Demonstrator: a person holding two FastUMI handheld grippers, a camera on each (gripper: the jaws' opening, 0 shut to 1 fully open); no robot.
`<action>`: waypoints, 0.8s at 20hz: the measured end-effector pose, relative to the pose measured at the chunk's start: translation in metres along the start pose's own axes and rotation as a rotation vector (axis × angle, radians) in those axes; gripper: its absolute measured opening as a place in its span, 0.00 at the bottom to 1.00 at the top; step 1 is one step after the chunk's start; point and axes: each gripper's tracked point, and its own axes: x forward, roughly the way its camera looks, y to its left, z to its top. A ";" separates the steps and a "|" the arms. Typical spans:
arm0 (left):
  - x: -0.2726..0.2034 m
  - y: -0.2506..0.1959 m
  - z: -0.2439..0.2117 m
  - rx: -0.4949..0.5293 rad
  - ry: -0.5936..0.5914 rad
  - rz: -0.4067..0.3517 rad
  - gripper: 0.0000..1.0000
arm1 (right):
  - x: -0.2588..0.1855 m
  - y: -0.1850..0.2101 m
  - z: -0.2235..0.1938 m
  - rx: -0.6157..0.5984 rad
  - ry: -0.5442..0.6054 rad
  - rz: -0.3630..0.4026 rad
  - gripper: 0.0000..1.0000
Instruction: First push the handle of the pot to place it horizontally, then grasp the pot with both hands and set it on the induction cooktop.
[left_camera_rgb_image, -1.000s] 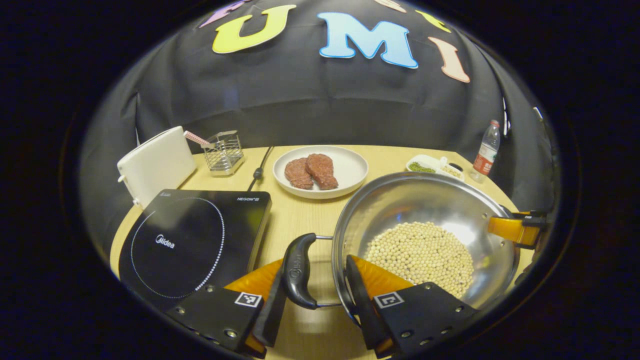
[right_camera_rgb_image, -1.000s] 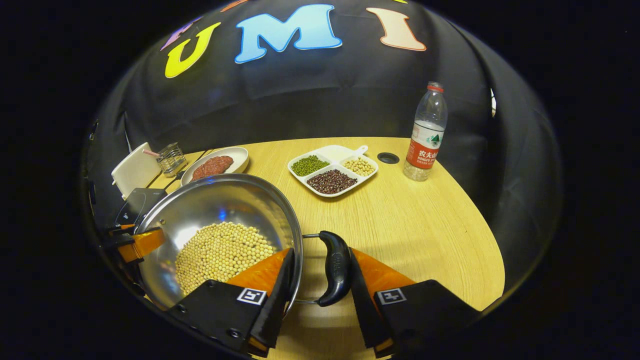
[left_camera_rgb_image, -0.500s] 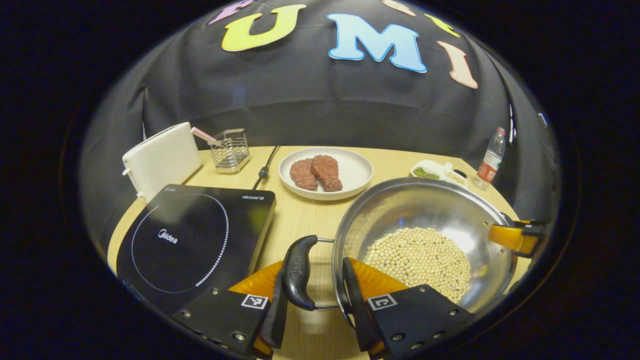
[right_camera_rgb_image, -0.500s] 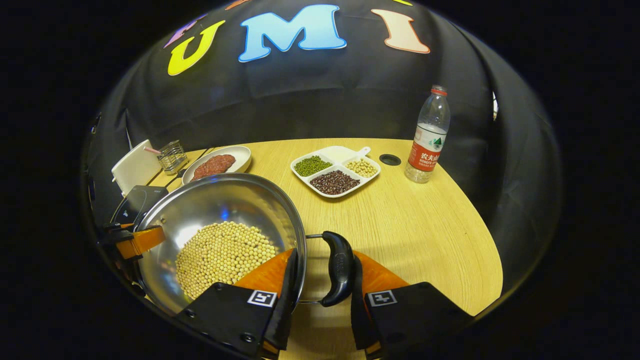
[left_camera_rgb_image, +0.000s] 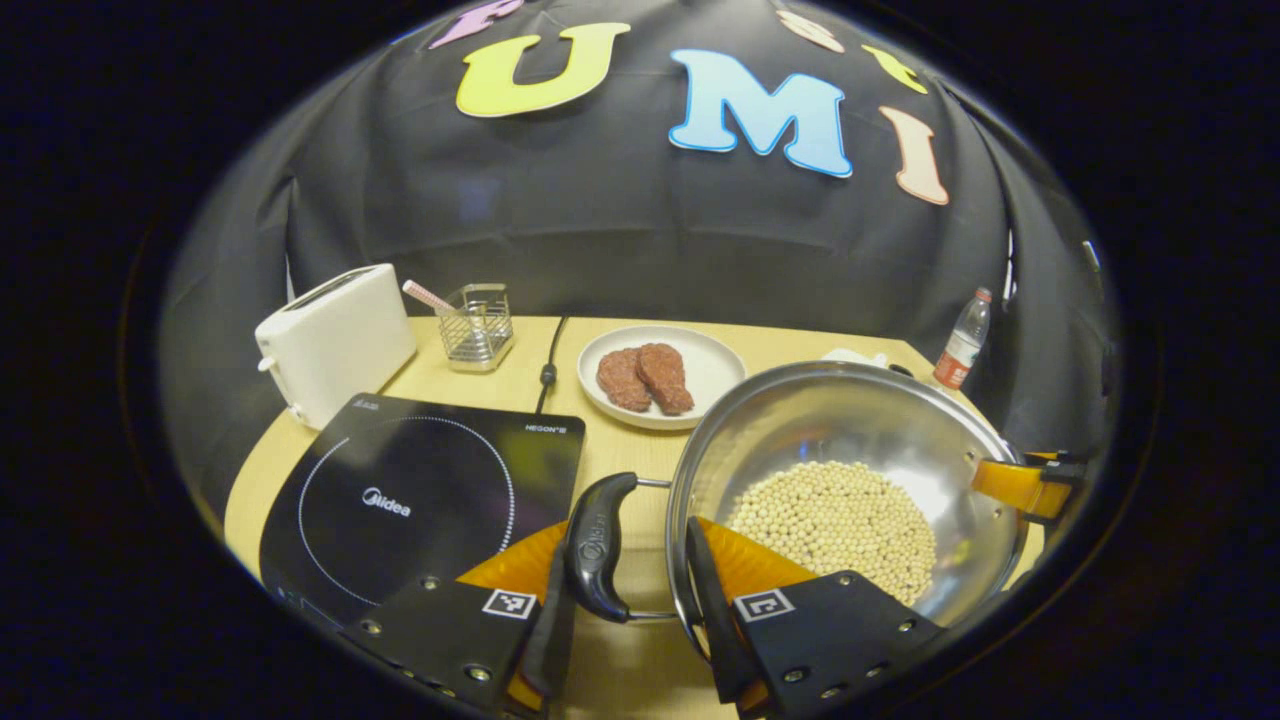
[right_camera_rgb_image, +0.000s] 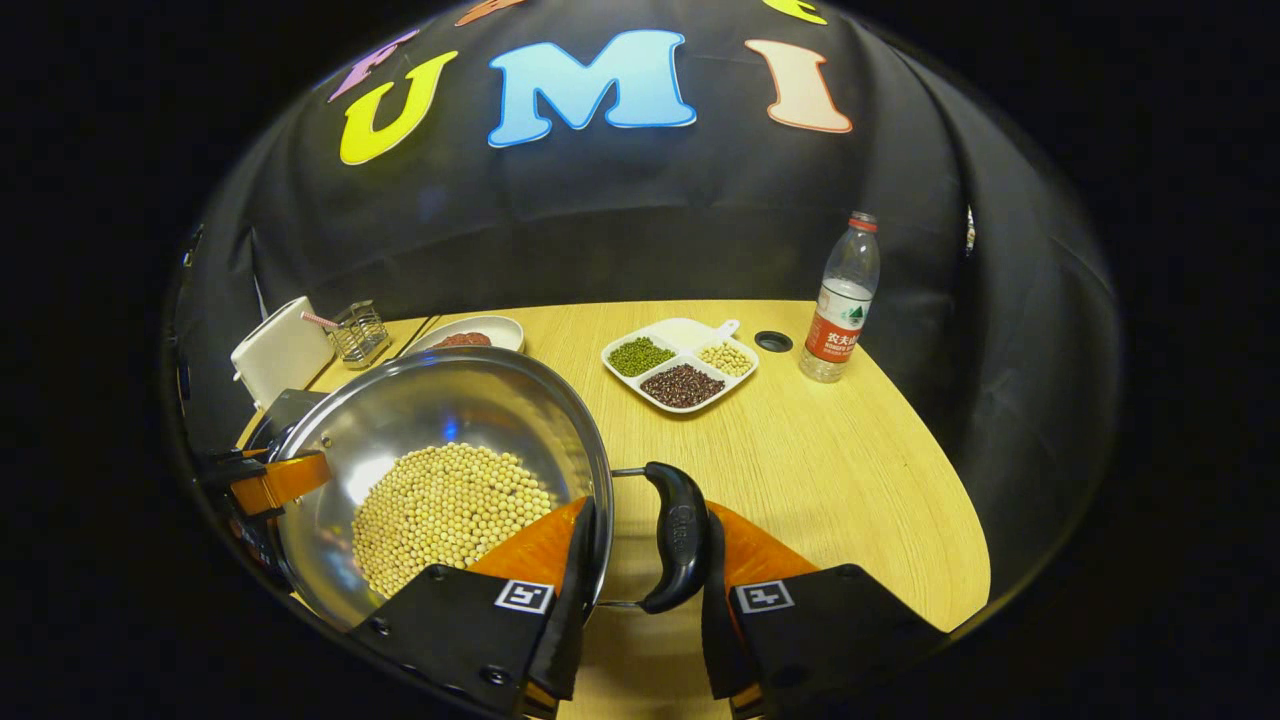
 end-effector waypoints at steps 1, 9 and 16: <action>-0.002 0.004 0.003 0.005 -0.005 -0.010 0.57 | -0.005 0.004 0.000 0.004 -0.002 -0.009 0.48; -0.018 0.051 0.013 0.026 -0.012 -0.046 0.57 | -0.027 0.051 -0.001 0.035 -0.011 -0.037 0.51; -0.024 0.110 0.023 0.018 -0.029 -0.037 0.57 | -0.028 0.106 0.006 0.038 -0.026 -0.032 0.51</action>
